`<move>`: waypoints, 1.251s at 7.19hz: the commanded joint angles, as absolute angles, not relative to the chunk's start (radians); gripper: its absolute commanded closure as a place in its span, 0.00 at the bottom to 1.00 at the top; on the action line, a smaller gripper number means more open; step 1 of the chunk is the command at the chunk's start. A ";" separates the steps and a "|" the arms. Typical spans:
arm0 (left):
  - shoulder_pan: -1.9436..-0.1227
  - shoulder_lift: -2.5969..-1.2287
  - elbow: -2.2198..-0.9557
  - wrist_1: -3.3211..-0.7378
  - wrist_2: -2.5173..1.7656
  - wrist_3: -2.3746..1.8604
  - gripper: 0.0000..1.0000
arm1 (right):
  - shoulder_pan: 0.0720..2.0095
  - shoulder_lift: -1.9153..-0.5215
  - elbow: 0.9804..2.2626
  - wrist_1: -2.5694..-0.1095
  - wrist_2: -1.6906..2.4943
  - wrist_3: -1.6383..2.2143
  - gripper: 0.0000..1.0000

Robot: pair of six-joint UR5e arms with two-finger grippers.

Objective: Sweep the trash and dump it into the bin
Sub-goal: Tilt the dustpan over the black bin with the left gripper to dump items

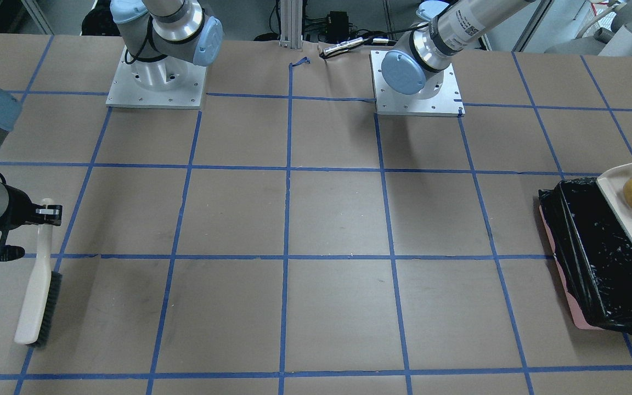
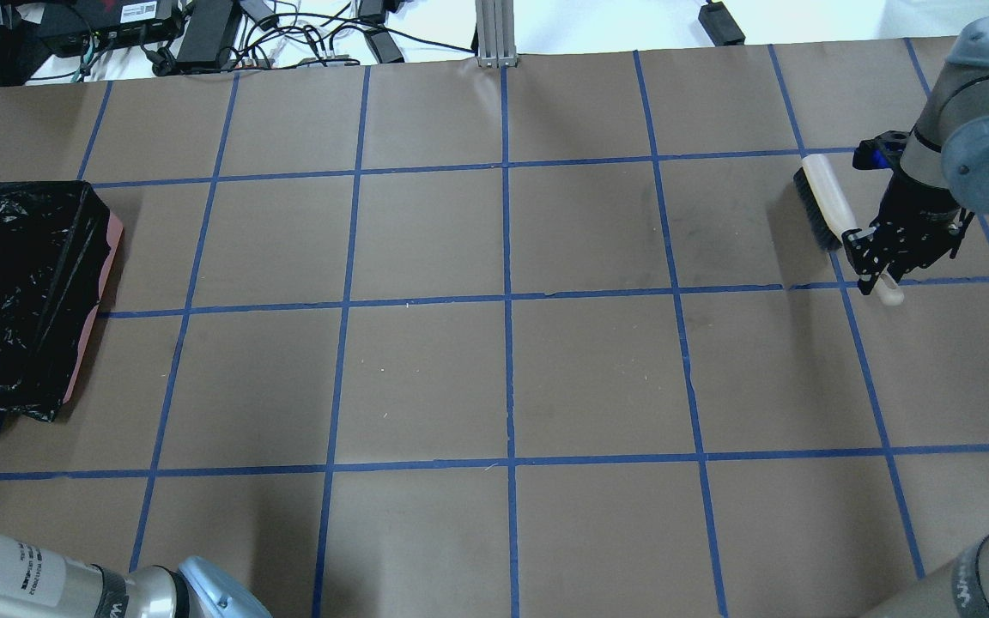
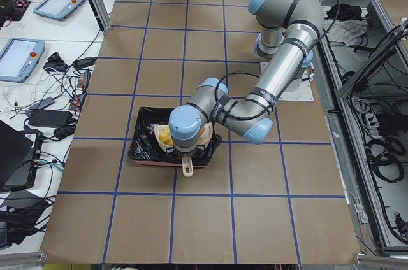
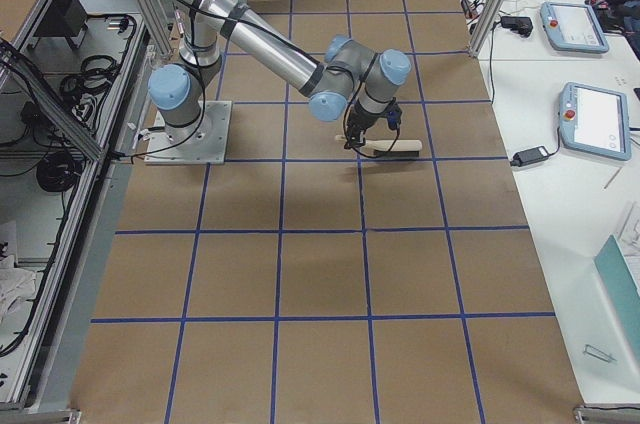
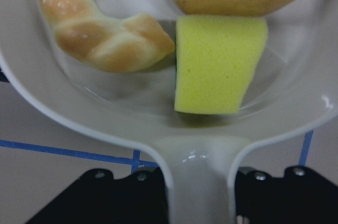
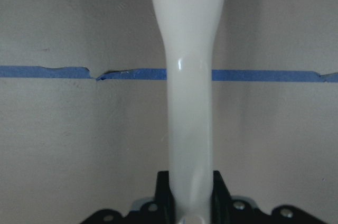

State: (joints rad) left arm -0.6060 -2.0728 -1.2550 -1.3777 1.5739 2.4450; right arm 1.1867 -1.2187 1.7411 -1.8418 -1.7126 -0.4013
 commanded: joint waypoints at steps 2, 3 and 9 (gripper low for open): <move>-0.653 -2.063 -1.255 -1.364 1.670 2.462 1.00 | 1.187 -1.213 1.741 -1.842 -1.715 -0.402 1.00; -0.664 -2.062 -1.255 -1.333 1.690 2.477 1.00 | 1.187 -1.213 1.741 -1.841 -1.717 -0.402 1.00; -0.762 -2.036 -1.250 -1.258 1.828 2.477 1.00 | 1.187 -1.206 1.744 -1.842 -1.715 -0.403 0.63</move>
